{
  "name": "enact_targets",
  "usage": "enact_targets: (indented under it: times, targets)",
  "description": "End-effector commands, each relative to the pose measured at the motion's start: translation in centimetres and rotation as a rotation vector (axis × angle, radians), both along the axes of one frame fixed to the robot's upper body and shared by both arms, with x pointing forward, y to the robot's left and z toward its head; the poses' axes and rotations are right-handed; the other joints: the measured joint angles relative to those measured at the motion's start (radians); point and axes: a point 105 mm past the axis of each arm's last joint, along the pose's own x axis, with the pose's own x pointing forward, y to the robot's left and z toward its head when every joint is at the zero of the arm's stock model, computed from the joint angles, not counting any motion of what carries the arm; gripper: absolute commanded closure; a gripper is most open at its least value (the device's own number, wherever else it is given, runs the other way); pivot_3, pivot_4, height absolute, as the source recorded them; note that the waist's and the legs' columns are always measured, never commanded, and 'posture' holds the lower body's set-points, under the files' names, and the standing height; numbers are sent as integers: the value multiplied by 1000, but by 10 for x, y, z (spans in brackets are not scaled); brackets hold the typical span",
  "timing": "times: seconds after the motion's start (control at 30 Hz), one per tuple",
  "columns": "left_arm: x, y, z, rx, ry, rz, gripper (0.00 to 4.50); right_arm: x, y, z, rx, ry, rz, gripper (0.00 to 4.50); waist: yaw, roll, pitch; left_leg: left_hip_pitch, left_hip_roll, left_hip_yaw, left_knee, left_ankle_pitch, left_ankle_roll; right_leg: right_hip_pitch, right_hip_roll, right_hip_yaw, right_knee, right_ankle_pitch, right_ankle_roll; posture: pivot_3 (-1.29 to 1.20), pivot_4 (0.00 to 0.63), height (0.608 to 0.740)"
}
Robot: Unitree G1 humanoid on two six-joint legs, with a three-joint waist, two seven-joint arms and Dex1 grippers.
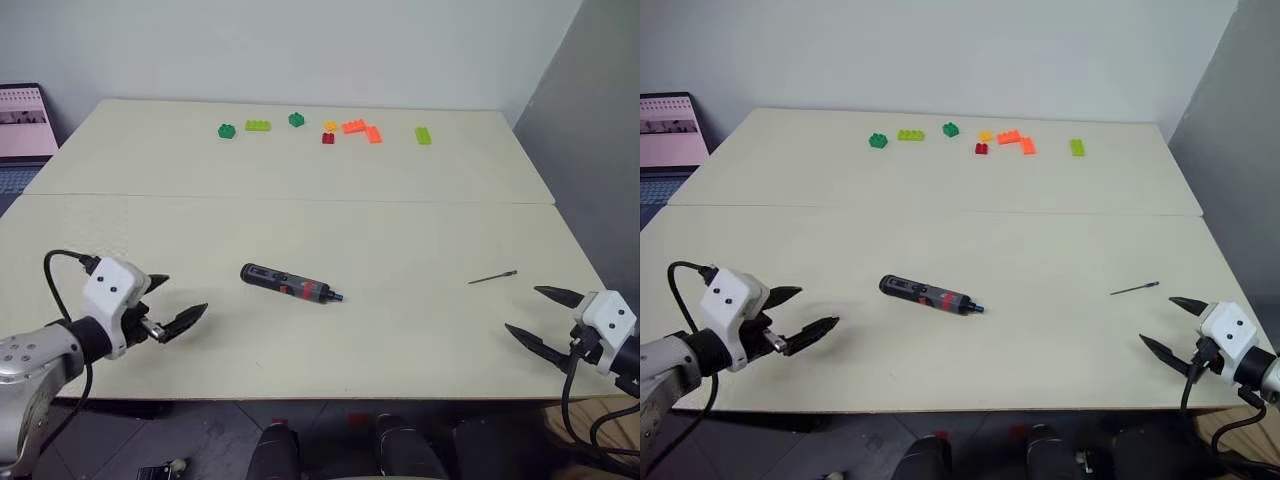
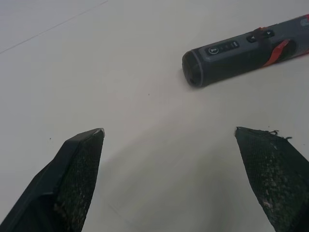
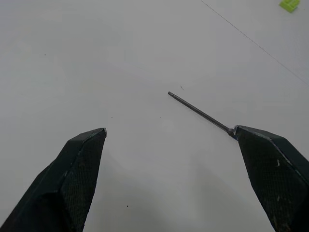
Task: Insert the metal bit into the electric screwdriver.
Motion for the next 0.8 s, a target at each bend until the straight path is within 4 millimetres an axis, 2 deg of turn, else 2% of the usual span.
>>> enact_targets:
  times: [0.03,0.27,0.5,0.63,0.73,0.8]
  targets:
    - [1,-5,9,37,-38,-41,0,1,-4,16,-21,-52,0,30,0,0,0,0,0,0,0,0,0,0,0,0,0,0,0,0,150,740]
    - [0,-8,8,53,-29,-52,0,0,-4,16,-33,-48,4,30,0,0,0,0,0,0,0,0,0,0,0,0,0,0,0,0,150,740]
    - [2,-14,23,42,-44,-109,0,-1,0,13,-37,-37,21,30,0,0,0,0,0,0,0,0,0,0,0,0,0,0,0,0,150,740]
    - [4,-18,25,181,15,-213,0,1,9,14,-49,-64,53,30,0,0,1,0,0,0,0,0,0,0,1,0,1,0,0,0,150,740]
    - [14,-34,36,292,-21,-352,0,1,19,18,-39,-82,81,30,2,1,1,0,0,0,0,0,0,0,0,0,1,0,0,0,150,740]
    - [20,-42,42,308,-29,-406,0,0,24,21,-27,-81,90,30,3,2,2,0,-1,0,1,0,0,0,0,0,1,0,0,0,150,740]
